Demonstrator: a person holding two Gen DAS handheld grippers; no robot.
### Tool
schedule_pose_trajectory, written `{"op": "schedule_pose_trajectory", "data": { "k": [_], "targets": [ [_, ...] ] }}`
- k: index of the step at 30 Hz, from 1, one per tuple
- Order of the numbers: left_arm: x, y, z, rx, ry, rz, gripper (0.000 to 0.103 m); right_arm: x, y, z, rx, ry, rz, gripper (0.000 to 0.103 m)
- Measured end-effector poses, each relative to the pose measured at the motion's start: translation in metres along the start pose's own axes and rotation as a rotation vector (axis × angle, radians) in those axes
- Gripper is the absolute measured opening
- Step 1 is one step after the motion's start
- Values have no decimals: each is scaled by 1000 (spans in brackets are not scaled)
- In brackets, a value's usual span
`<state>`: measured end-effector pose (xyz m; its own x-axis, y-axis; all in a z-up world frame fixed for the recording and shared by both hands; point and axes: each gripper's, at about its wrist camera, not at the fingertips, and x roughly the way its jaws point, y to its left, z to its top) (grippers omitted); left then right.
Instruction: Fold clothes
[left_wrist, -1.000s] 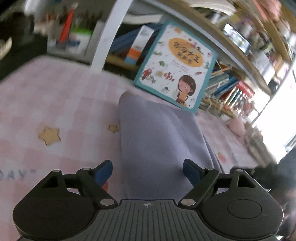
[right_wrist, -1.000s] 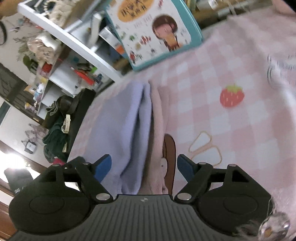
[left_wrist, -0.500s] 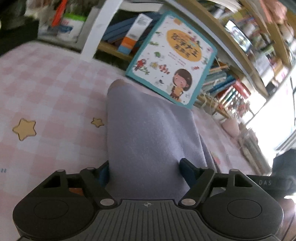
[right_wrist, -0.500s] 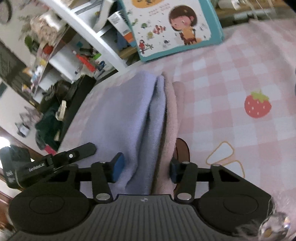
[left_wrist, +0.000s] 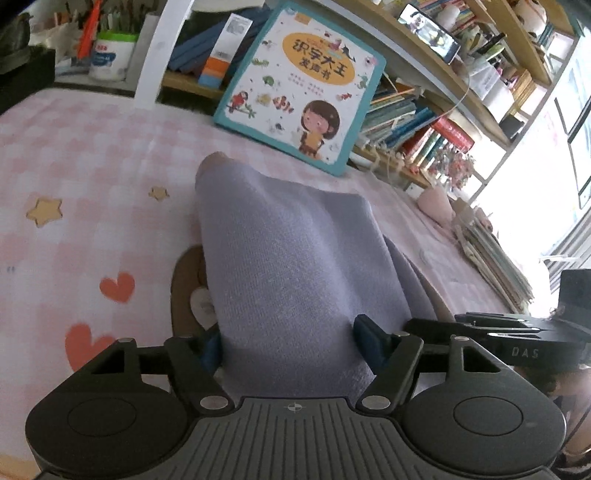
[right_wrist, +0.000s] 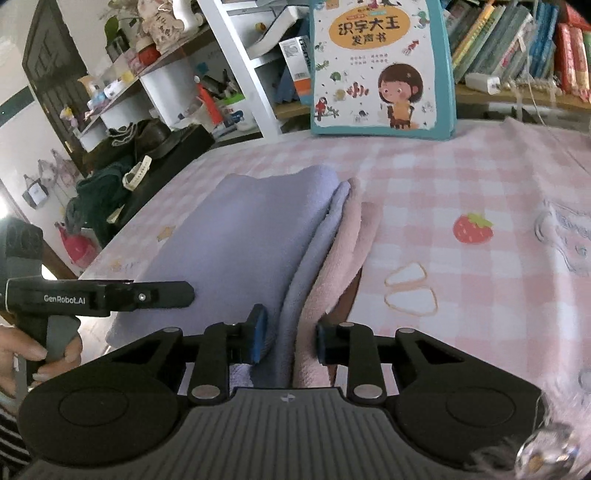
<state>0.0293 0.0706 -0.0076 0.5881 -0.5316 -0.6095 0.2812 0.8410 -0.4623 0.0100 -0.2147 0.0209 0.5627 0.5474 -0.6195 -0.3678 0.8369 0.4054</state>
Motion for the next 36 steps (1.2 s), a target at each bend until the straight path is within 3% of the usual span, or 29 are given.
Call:
{"op": "schedule_pose_trajectory", "data": {
  "k": [4,9,13,22,26,29,33,36],
  "targets": [
    [-4,6,-5,-11,6,-22,77,-4,-19,-6,126,30,63,37],
    [-4,8,-5,-12,0,-33,77,-1,-36,-11,244,46,113,42],
    [-6,8,-4,-34,-14,-36,76,2,-45,-13,301,52,148,43],
    [-5,36,-6,-182,2,-149,74,3,-50,-12,333,53,182,43],
    [1,31,-7,-158,-7,-150,71,6,-44,-10,302,55,169,44],
    [3,22,-6,-118,-19,-117,67,7,-36,-10,249,46,145,36],
    [-3,7,-7,-33,-34,-74,63,-3,-5,-10,20,-14,47,27],
    [-3,10,-6,-33,-23,-76,63,-3,-1,-11,-3,-13,34,27]
  ]
}}
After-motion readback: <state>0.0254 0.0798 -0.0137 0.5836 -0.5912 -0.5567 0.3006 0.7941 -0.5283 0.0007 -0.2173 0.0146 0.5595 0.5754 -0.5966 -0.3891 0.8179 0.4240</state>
